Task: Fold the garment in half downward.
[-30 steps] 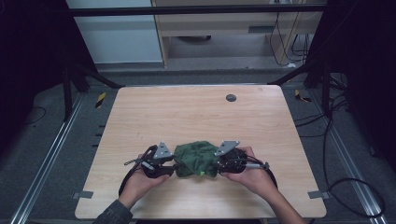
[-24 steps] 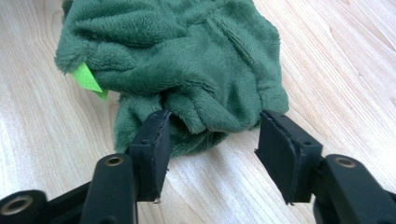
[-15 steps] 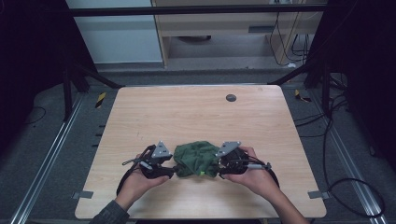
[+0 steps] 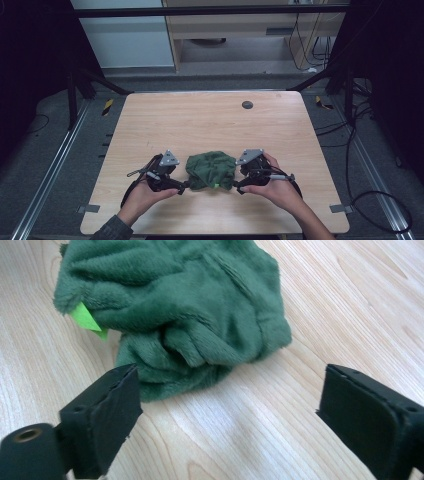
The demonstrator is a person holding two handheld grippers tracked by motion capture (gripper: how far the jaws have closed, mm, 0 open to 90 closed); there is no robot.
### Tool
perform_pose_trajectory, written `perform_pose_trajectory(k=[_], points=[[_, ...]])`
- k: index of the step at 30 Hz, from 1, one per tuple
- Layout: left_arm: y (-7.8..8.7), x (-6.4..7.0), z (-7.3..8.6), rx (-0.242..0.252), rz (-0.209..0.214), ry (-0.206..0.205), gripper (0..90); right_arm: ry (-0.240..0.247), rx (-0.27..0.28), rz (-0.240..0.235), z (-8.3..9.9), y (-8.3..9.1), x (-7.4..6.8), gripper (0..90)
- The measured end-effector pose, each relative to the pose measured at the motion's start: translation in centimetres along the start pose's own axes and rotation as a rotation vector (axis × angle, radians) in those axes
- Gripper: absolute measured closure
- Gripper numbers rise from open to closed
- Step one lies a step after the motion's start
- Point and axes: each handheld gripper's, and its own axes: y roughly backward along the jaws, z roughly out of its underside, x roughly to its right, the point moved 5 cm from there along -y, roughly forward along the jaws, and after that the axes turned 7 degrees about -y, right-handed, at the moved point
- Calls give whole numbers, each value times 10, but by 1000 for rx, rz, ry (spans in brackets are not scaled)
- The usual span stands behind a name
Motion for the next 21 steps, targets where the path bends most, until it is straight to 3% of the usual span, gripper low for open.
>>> perform_pose_trajectory(k=[10,21], points=[[10,-2,-1,10,-4,-6,65,1,32,7,2,12,8,61],[25,-13,8,28,-29,1,46,-48,55,44,15,26,27,61]])
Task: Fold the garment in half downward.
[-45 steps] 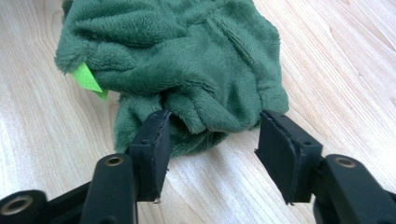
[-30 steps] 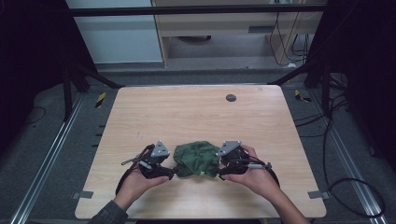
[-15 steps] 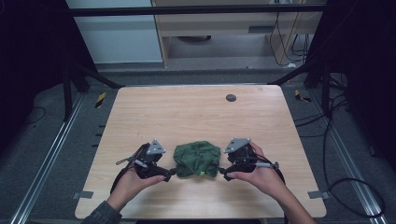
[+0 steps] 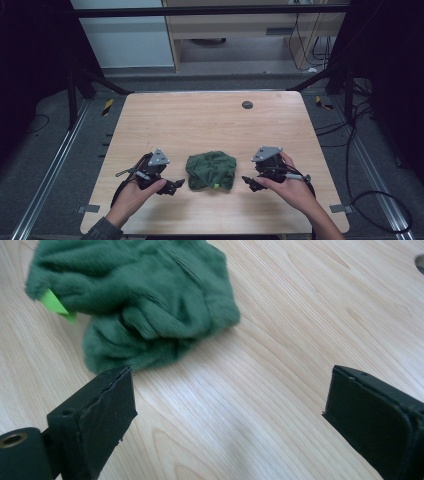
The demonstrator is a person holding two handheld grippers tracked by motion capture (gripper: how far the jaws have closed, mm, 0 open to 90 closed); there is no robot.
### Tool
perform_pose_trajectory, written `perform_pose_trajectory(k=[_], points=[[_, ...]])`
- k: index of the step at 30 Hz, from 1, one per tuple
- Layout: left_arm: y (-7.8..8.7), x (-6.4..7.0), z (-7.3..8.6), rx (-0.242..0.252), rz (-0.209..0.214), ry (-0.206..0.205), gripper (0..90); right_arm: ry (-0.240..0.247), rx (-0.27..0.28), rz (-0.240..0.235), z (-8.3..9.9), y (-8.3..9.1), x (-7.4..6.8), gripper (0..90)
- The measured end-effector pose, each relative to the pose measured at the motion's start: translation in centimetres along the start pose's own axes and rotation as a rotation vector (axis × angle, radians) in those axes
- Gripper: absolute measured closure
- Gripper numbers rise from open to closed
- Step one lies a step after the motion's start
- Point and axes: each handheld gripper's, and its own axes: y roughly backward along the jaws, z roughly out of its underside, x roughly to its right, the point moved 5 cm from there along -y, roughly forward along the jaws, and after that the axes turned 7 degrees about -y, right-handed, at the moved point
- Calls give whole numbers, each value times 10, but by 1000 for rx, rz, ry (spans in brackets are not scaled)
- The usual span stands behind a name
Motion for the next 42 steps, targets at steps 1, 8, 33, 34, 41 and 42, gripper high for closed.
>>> perform_pose_trajectory(k=[1,8,33,34,41,42], points=[[1,-2,2,-2,-4,3,46,-13,0,8,4,2,4,61],[7,-23,21,-15,-51,58,54,-72,-11,32,21,5,23,88],[9,-89,80,-73,-159,181,61,-271,-52,66,60,-10,89,113],[7,-91,81,-77,-160,179,61,-271,-52,66,60,-10,89,113],[-3,-105,81,-83,-182,181,61,-297,-44,68,54,-22,98,113],[-4,-108,81,-84,-189,182,61,-310,-44,72,53,-24,101,111]])
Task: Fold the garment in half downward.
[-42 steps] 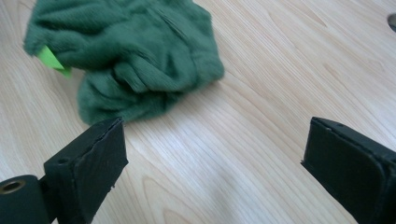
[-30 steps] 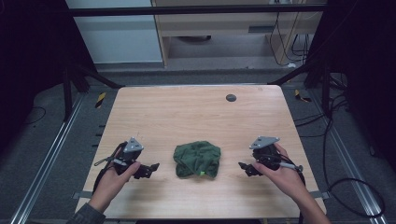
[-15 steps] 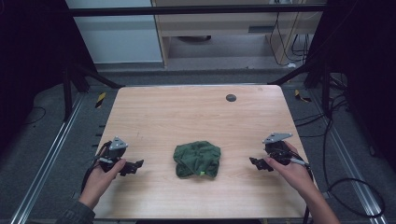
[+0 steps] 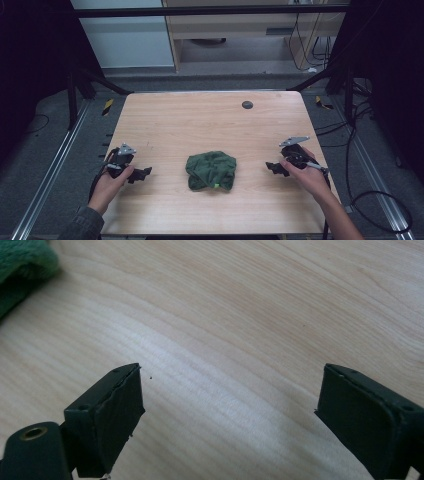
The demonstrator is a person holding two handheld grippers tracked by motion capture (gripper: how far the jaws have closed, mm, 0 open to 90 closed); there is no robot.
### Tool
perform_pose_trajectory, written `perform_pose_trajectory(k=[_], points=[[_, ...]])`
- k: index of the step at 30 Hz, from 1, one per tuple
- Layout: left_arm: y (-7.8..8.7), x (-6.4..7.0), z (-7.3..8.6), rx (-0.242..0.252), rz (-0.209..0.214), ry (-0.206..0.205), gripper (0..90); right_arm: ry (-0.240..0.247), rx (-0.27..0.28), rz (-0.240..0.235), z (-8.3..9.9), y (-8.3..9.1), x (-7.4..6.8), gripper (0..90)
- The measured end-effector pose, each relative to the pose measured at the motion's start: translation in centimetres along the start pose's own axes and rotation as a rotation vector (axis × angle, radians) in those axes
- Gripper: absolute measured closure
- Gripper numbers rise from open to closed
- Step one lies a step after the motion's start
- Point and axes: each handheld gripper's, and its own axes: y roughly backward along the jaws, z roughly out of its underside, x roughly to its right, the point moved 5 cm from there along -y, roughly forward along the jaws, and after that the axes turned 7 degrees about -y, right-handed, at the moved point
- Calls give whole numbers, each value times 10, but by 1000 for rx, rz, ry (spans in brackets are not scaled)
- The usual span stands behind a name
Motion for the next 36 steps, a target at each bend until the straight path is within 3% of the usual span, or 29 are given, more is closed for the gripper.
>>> perform_pose_trajectory(k=[8,13,17,23,25,36], points=[[-14,-11,-7,33,-30,28,61,-70,27,16,-6,-14,8,112],[-23,-11,-9,52,-25,44,61,-137,54,26,-7,-23,13,105],[-30,-10,-7,57,-20,65,61,-161,86,48,-8,-27,14,88],[-37,-9,-4,72,-41,62,51,-155,121,92,-9,-34,10,47],[-40,-9,-5,74,-48,57,10,-127,110,144,-11,-39,5,14],[-41,-9,-6,70,-53,69,0,-165,110,175,-14,-44,1,3]])
